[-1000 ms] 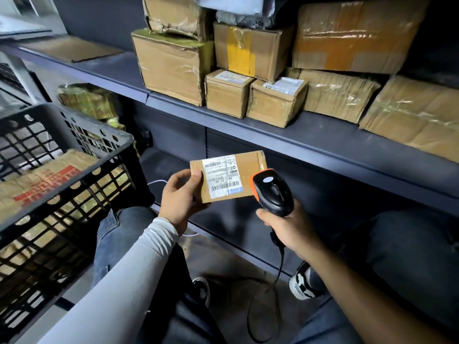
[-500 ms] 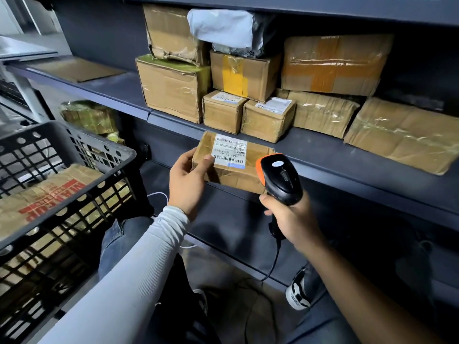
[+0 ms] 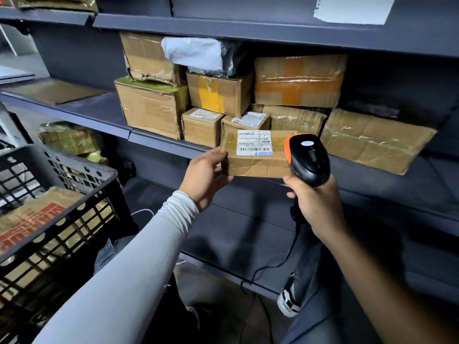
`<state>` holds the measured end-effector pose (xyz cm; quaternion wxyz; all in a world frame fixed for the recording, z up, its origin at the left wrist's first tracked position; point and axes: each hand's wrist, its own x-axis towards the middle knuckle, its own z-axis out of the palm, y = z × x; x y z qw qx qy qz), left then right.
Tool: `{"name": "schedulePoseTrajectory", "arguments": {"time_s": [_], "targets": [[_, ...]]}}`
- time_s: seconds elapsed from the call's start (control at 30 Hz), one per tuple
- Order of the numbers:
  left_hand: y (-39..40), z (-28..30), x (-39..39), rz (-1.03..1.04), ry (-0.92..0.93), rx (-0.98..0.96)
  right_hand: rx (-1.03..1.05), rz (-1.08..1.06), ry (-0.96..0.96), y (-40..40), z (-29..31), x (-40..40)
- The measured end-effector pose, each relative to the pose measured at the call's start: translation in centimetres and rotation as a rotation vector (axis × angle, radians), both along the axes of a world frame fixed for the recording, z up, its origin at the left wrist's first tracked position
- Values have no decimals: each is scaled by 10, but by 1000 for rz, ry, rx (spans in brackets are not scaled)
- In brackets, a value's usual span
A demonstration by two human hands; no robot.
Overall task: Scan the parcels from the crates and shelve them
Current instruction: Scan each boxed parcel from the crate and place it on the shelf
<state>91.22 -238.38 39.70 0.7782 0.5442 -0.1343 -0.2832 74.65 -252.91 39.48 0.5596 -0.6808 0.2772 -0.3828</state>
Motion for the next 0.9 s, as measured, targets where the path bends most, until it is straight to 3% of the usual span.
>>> {"name": "schedulePoseTrajectory", "arguments": {"time_s": [0.27, 0.53, 0.7, 0.9], "targets": [[-85, -18, -16, 128, -89, 52, -21, -136, 31, -45, -15, -13], [-118, -27, -1, 191, -472, 231, 32, -189, 55, -66, -17, 2], [-120, -22, -4, 79, -763, 498, 70, -147, 122, -73, -13, 9], [-114, -38, -19, 158, -1086, 529, 130, -152, 70, -81, -9, 14]]}}
